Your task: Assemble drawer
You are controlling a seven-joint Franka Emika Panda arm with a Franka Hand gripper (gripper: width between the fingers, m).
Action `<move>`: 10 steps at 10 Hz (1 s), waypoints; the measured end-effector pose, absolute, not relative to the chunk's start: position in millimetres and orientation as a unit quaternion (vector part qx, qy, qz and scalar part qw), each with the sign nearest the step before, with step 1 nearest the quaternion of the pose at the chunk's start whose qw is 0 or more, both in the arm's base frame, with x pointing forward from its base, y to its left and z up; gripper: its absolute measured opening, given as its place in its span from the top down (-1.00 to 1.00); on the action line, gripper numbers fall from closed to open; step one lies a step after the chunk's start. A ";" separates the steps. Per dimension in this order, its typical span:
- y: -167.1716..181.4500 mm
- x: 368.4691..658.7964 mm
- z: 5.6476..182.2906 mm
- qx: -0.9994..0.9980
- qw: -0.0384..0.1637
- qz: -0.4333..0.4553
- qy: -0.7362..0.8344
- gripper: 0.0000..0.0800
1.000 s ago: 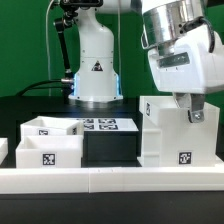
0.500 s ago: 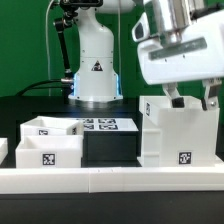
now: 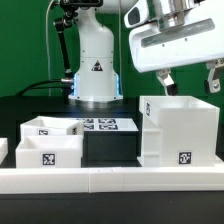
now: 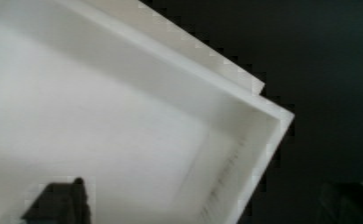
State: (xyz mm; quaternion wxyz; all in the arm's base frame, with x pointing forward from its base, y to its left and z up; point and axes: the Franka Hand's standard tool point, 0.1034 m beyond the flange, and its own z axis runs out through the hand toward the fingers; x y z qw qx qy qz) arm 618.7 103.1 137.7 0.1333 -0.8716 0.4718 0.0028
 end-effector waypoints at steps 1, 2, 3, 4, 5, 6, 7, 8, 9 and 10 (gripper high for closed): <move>103.0 618.4 137.4 -0.890 0.133 -0.002 0.436 -0.62; 100.6 611.9 136.0 -0.933 0.114 -0.003 0.340 -0.62; 92.8 610.5 135.6 -0.957 0.109 -0.009 0.270 -0.62; 86.4 609.0 134.2 -0.968 0.102 -0.009 0.230 -0.62; 87.0 609.0 133.7 -0.975 0.101 -0.013 0.197 -0.62; 86.7 608.8 133.0 -0.982 0.101 -0.016 0.161 -0.62; 86.4 608.7 132.7 -0.984 0.100 -0.018 0.144 -0.62; 83.5 607.6 133.0 -0.990 0.099 -0.019 0.095 -0.62; 69.5 602.1 137.2 -0.993 0.097 -0.007 0.061 -0.62; 55.9 599.5 144.3 -0.994 0.096 0.000 0.057 -0.62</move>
Offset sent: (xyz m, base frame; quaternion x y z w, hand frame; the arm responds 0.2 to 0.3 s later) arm -0.0118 -0.0350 -0.0018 -0.0765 -0.0088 -0.2943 0.9526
